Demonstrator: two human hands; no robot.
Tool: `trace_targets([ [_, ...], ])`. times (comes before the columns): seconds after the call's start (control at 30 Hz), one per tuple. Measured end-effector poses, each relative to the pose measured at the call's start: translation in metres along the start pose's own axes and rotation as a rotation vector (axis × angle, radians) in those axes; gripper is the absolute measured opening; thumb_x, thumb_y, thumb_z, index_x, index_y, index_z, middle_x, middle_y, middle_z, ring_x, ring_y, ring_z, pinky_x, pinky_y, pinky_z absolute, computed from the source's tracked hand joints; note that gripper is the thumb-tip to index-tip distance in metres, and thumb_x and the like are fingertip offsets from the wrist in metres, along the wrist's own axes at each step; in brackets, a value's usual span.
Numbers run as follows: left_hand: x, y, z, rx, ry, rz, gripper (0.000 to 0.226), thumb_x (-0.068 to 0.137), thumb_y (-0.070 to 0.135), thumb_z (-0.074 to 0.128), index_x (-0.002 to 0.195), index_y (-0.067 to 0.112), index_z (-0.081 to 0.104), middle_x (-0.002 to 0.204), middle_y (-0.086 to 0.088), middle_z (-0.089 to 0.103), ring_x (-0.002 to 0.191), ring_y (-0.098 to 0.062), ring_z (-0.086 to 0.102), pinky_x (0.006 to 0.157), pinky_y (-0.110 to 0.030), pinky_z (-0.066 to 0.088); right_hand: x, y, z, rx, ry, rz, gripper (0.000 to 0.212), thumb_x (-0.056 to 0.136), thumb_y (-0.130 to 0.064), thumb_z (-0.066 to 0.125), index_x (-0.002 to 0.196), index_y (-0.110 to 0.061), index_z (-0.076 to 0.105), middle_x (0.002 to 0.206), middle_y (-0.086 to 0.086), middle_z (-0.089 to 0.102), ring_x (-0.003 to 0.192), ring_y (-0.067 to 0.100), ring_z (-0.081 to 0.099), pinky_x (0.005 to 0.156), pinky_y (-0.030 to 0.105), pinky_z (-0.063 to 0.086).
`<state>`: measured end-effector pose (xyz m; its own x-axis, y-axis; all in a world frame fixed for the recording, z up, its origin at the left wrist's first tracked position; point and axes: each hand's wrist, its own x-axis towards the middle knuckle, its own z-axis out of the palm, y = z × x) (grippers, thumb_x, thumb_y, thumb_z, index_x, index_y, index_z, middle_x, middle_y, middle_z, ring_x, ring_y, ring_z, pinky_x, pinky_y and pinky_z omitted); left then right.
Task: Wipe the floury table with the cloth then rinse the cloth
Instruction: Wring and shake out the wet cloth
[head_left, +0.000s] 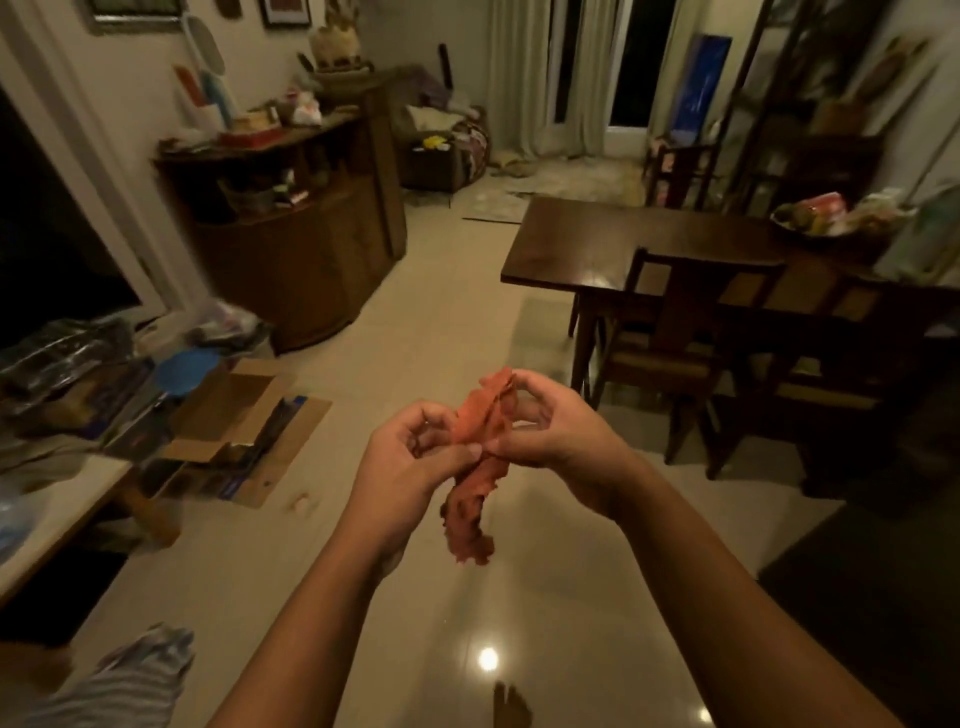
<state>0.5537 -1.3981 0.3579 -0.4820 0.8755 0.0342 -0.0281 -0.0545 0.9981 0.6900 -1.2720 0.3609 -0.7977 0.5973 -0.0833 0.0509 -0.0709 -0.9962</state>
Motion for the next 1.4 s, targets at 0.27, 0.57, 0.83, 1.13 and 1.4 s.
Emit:
trace_targets([
  [0.27,0.191,0.022,-0.002,0.076,0.044,0.050,0.007,0.093,0.002,0.057,0.092,0.008,0.053,0.068,-0.009,0.068,0.068,-0.024,0.066,0.074,-0.040,0.050,0.169,-0.037,-0.093,-0.191,0.143,-0.097,0.044,0.090,0.008,0.057,0.122,-0.022,0.058,0.096,0.016,0.074,0.086,0.033,0.074,0.079,0.050,0.062],
  [0.57,0.392,0.020,-0.040,-0.089,0.065,-0.094,0.038,0.064,0.000,0.072,0.096,0.010,0.053,0.067,-0.005,0.064,0.053,-0.017,0.058,0.046,-0.022,0.042,0.365,-0.051,-0.140,-0.278,0.250,-0.103,0.014,0.095,-0.015,0.059,0.100,-0.016,0.072,0.088,0.002,0.074,0.076,0.012,0.070,0.065,0.021,0.052],
  [0.83,0.593,0.011,-0.076,-0.220,-0.027,-0.144,0.049,0.077,-0.012,0.070,0.116,0.009,0.050,0.084,-0.006,0.076,0.064,-0.015,0.071,0.045,-0.019,0.048,0.516,-0.036,-0.183,-0.399,0.232,-0.015,0.035,0.082,-0.031,0.081,0.115,-0.028,0.070,0.107,-0.006,0.073,0.098,0.011,0.070,0.088,0.038,0.060],
  [1.13,0.806,0.015,-0.062,-0.153,-0.258,-0.190,0.055,0.084,-0.012,0.063,0.132,0.012,0.050,0.075,0.000,0.076,0.067,-0.011,0.072,0.056,-0.022,0.056,0.642,0.022,-0.253,-0.242,0.402,0.153,0.016,0.082,-0.026,0.082,0.092,-0.020,0.071,0.088,0.003,0.075,0.081,0.018,0.071,0.080,0.041,0.058],
  [1.4,1.004,-0.025,-0.019,0.097,-0.279,-0.207,0.063,0.074,-0.003,0.078,0.130,0.017,0.056,0.100,-0.015,0.072,0.080,-0.018,0.073,0.074,-0.031,0.061,0.779,0.054,-0.338,-0.080,0.496,0.125,0.013,0.090,-0.011,0.073,0.097,-0.010,0.063,0.068,-0.004,0.068,0.064,0.005,0.062,0.061,0.020,0.047],
])
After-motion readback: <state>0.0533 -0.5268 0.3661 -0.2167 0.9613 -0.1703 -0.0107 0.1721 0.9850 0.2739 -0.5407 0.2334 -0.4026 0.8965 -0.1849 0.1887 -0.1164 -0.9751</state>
